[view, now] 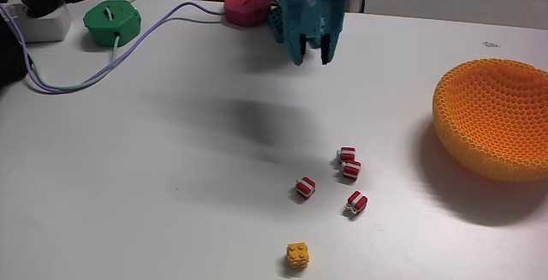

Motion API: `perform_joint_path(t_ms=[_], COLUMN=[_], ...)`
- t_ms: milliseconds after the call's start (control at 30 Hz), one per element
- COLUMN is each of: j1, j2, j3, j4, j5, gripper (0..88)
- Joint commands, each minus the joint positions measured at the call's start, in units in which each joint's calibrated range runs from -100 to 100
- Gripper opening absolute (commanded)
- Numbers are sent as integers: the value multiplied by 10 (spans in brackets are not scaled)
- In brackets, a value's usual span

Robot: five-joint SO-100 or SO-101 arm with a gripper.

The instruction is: Place cube pieces into the yellow basket

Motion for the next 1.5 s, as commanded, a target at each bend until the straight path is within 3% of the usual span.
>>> perform_joint_path(t_ms=[0,167,367,600,1100,1333,1467], j1=[-32,-109,-122,-117,-69,-81,-86], j2=[184,329,482,664,794,810,803], j3=[-79,-70,-102,-166,-252,-241,-233], j4=[-107,-240,-329,-427,-447,-467,-449], j5=[-154,-287,-315,-302,-227,-233,-232], gripper=[209,235,241,239,237,102,121])
